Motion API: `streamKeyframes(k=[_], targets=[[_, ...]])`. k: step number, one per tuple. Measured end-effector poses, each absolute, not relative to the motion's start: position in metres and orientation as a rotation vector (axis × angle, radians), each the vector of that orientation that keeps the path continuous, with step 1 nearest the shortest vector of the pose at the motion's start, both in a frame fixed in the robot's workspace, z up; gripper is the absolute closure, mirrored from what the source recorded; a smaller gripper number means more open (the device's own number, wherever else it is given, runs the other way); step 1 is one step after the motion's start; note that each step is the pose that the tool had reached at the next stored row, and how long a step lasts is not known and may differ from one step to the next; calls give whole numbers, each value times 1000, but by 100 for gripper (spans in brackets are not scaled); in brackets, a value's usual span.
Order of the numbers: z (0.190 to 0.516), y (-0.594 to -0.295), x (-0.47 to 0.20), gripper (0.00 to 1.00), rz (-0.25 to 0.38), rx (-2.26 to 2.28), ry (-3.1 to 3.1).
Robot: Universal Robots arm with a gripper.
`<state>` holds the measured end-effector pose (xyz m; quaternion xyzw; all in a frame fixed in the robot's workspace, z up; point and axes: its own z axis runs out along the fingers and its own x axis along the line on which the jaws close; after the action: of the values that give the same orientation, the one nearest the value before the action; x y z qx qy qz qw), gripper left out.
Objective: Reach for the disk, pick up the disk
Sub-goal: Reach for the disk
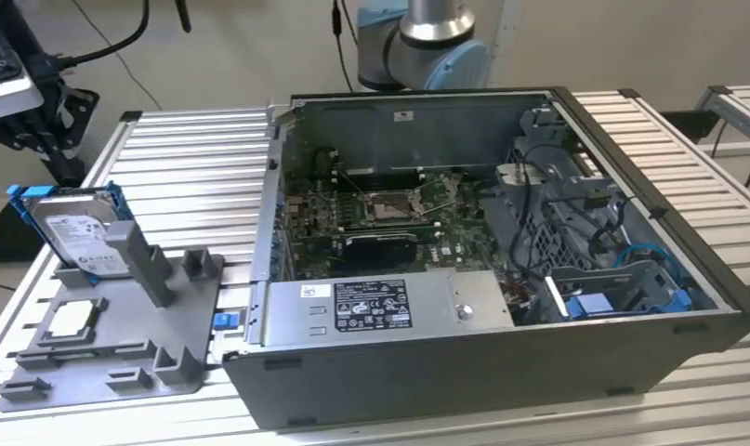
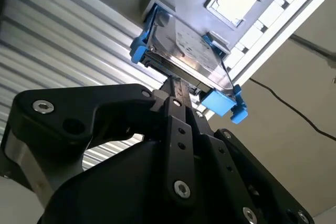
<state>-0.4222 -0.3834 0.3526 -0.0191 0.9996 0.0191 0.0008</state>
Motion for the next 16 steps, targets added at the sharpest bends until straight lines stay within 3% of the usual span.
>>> streamKeyframes(k=[16], targets=[[352, -394, -458, 100, 60, -126, 3137]])
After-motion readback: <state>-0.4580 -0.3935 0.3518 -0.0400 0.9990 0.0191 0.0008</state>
